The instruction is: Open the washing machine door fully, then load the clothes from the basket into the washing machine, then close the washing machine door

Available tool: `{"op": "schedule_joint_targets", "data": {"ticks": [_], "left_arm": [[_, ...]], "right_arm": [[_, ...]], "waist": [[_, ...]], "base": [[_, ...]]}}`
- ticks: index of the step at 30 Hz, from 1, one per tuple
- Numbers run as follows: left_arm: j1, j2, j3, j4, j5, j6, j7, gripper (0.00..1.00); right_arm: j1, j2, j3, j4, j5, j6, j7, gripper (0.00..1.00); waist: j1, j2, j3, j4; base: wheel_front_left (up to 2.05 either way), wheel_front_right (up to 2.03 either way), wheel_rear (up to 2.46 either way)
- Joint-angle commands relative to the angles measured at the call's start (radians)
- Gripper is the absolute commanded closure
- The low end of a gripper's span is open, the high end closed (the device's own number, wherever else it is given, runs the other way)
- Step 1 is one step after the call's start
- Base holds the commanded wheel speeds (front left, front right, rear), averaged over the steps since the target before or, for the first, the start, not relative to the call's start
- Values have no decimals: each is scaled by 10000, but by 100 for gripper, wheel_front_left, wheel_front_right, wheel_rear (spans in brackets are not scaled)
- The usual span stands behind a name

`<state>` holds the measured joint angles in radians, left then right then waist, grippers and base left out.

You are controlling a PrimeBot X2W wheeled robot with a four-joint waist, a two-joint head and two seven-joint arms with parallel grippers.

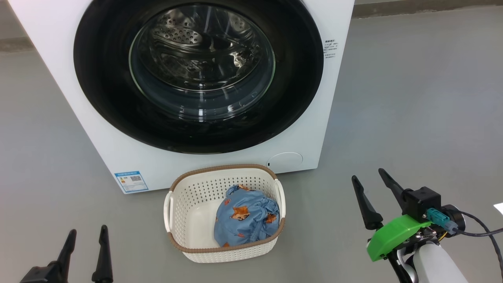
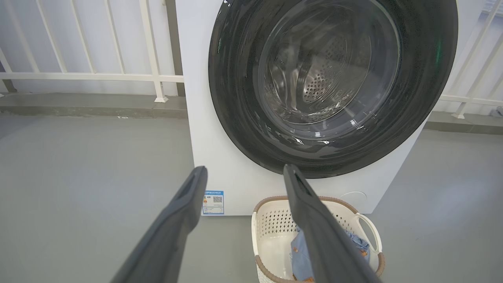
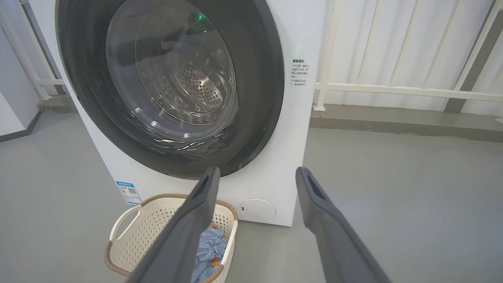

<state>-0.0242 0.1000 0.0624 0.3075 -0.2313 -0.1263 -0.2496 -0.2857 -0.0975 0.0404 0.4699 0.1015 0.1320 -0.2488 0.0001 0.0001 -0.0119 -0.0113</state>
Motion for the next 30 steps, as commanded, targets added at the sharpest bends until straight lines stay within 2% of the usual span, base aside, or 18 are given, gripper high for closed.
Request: {"op": "schedule_joint_targets", "data": {"ticks": [1,30], "left_arm": [[-243,208,364,-168,41,87,-122,0],[-276,243,320,-102,-165,0,-122,0]], "right_arm": [[-191,20,142,-255,-110,-13,-130,0],[-174,113,52,-232,-105,-13,-130,0]], "waist": [[0,-1,-1,0],[0,-1,-18,52]], "base": [[0,0,0],[0,0,0]]}}
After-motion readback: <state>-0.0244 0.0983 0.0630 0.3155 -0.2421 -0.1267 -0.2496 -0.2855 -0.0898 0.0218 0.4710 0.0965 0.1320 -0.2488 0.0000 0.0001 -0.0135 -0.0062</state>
